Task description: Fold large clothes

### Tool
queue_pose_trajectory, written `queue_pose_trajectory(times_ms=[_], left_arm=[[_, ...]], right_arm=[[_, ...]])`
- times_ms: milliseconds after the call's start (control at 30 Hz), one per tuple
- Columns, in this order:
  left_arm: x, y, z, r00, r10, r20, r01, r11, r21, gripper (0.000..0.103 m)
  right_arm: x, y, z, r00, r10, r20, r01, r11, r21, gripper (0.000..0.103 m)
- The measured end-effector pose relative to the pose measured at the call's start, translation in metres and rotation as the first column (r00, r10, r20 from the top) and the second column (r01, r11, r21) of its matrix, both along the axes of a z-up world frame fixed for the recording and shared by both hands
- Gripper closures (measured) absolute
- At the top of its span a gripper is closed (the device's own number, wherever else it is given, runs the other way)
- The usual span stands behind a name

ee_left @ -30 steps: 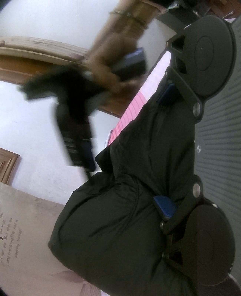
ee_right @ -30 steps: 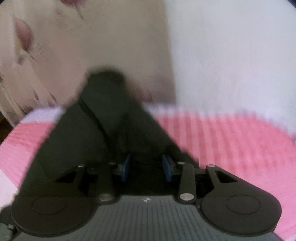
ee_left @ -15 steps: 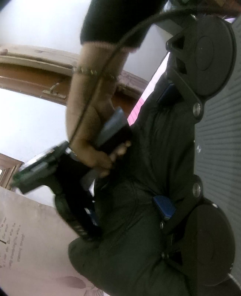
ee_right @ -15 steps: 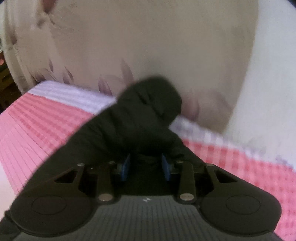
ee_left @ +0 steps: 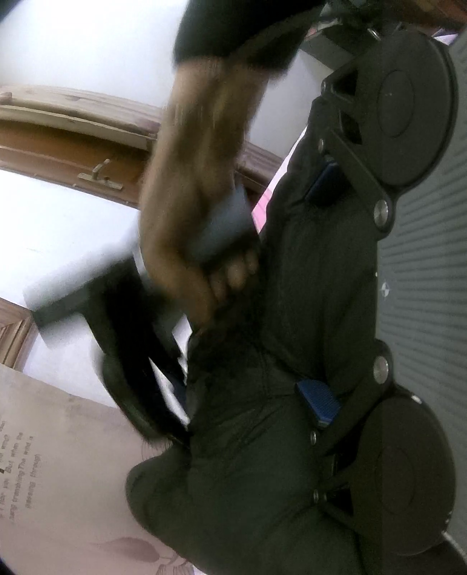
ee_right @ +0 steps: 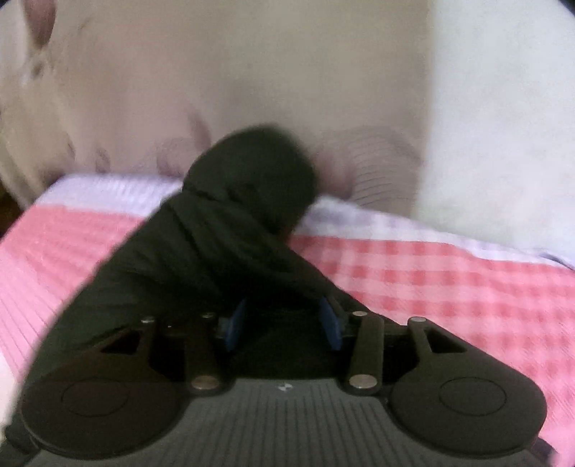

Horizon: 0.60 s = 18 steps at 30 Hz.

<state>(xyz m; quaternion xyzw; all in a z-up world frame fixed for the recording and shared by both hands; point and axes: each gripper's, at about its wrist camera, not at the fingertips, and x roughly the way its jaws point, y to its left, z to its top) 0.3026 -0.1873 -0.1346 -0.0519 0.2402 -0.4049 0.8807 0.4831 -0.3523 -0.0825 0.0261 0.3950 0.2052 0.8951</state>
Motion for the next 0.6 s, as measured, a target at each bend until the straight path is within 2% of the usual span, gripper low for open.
queue_pose_trajectory(times_ms=[67,100,200,300,433,533,600], left_arm=[[0.0,-0.002,0.002,1.0,0.003,0.004,-0.003,1.0,0.001,0.0],[0.0,-0.002,0.002,1.0,0.004,0.007,-0.004,1.0,0.001,0.0],[0.0,-0.003,0.002,1.0,0.005,0.01,-0.005,1.0,-0.007,0.0],[0.0,-0.004,0.0,1.0,0.005,0.015,-0.005,1.0,-0.007,0.0],[-0.007,0.0,-0.002,1.0,0.009,0.023,-0.009,1.0,-0.012,0.0],[-0.008,0.0,-0.003,0.999,0.007,0.033,-0.006,1.0,-0.016,0.0],[-0.01,0.003,-0.003,0.999,0.005,0.043,-0.004,1.0,-0.022,0.0]], right_arm=[[-0.044,-0.021,0.031,0.995,0.028,0.099,-0.033,0.998,0.051,0.058],[-0.067,-0.03,0.042,0.99,0.027,0.141,-0.033,0.999,0.039,0.058],[-0.143,-0.067,0.054,0.98,0.005,0.201,-0.017,0.998,0.056,0.058],[-0.214,-0.093,0.042,0.978,-0.057,0.202,0.04,0.995,0.086,0.058],[-0.284,-0.096,0.016,0.965,-0.124,0.233,0.105,0.99,0.092,0.06],[-0.304,-0.089,-0.005,0.958,-0.148,0.246,0.146,0.989,0.026,0.06],[-0.307,-0.092,-0.019,0.955,-0.196,0.222,0.193,0.981,0.038,0.06]])
